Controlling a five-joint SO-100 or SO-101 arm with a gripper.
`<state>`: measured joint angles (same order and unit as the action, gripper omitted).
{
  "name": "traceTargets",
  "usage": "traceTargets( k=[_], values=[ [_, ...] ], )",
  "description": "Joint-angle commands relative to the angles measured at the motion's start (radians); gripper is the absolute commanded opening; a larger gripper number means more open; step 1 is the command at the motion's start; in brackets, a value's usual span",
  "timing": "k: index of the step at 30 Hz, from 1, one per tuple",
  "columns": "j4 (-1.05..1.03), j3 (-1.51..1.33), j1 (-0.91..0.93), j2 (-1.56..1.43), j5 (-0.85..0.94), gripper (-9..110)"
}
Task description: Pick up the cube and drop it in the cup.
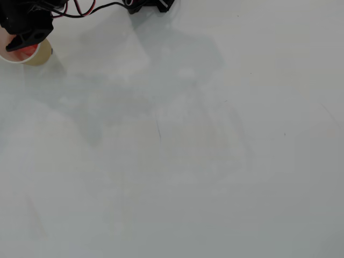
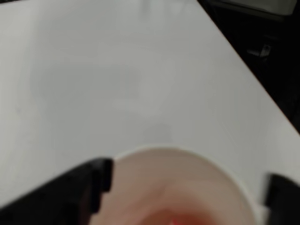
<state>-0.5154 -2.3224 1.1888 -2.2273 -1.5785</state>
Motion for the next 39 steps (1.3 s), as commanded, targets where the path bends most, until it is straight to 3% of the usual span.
traceTargets(
  k=[1, 6, 39],
  values=[
    [0.046, 0.087, -0.037, -0.066, 0.008, 17],
    [0.052, 0.063, -0.095, -0.11, 0.009, 9],
    [0.091, -0.33, -0.604, -0.561, 0.028, 3]
  ],
)
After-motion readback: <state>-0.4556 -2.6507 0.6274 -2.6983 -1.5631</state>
